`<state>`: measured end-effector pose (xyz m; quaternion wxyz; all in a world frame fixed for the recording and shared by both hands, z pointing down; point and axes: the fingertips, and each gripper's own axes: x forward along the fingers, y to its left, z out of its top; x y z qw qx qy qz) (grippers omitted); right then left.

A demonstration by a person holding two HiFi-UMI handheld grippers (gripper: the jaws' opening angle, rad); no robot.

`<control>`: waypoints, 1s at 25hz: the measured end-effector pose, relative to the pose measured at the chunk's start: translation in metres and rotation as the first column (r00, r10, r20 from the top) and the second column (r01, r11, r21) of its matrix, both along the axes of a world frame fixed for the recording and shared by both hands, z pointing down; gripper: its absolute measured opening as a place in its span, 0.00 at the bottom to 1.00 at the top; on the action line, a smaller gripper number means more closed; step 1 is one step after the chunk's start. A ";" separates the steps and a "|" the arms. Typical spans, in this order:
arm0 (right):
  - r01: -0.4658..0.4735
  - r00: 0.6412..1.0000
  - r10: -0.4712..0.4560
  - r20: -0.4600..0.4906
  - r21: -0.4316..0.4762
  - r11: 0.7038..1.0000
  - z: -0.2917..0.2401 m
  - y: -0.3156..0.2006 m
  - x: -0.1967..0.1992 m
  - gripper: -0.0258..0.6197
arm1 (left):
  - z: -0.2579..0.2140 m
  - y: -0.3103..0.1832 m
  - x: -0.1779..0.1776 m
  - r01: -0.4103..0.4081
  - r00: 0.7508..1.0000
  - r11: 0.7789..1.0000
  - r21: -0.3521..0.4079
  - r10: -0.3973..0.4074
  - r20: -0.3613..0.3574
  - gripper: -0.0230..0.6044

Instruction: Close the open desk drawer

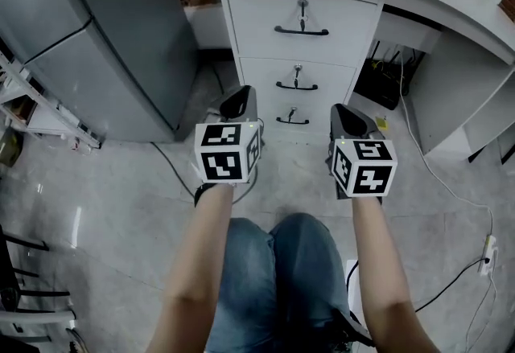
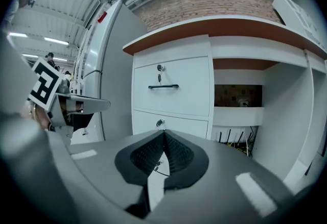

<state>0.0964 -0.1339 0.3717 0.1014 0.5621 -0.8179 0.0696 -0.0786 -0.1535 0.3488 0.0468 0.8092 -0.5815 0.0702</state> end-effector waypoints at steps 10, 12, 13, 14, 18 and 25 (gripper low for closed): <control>-0.016 0.999 0.011 0.049 0.107 0.994 -0.026 0.021 0.000 0.04 | -0.035 0.031 0.016 -0.074 0.995 0.989 0.124 0.064 0.082 0.04; -0.029 0.999 0.022 0.046 0.142 0.989 -0.031 0.026 0.002 0.04 | -0.039 0.038 0.013 -0.071 0.993 0.986 0.150 0.056 0.105 0.04; -0.035 0.999 0.028 0.046 0.155 0.987 -0.033 0.027 0.003 0.04 | -0.040 0.041 0.012 -0.068 0.994 0.984 0.163 0.052 0.098 0.04; -0.039 0.998 0.031 0.047 0.164 0.986 -0.035 0.029 0.004 0.04 | -0.040 0.044 0.011 -0.063 0.995 0.983 0.173 0.050 0.081 0.04; -0.029 0.999 0.024 0.031 0.194 0.981 -0.041 0.033 0.003 0.04 | -0.041 0.055 0.011 -0.056 0.997 0.981 0.184 0.047 0.053 0.04; -0.008 1.000 0.005 0.012 0.242 0.970 -0.050 0.047 -0.006 0.04 | -0.044 0.064 0.019 -0.075 0.997 0.975 0.211 0.073 0.018 0.04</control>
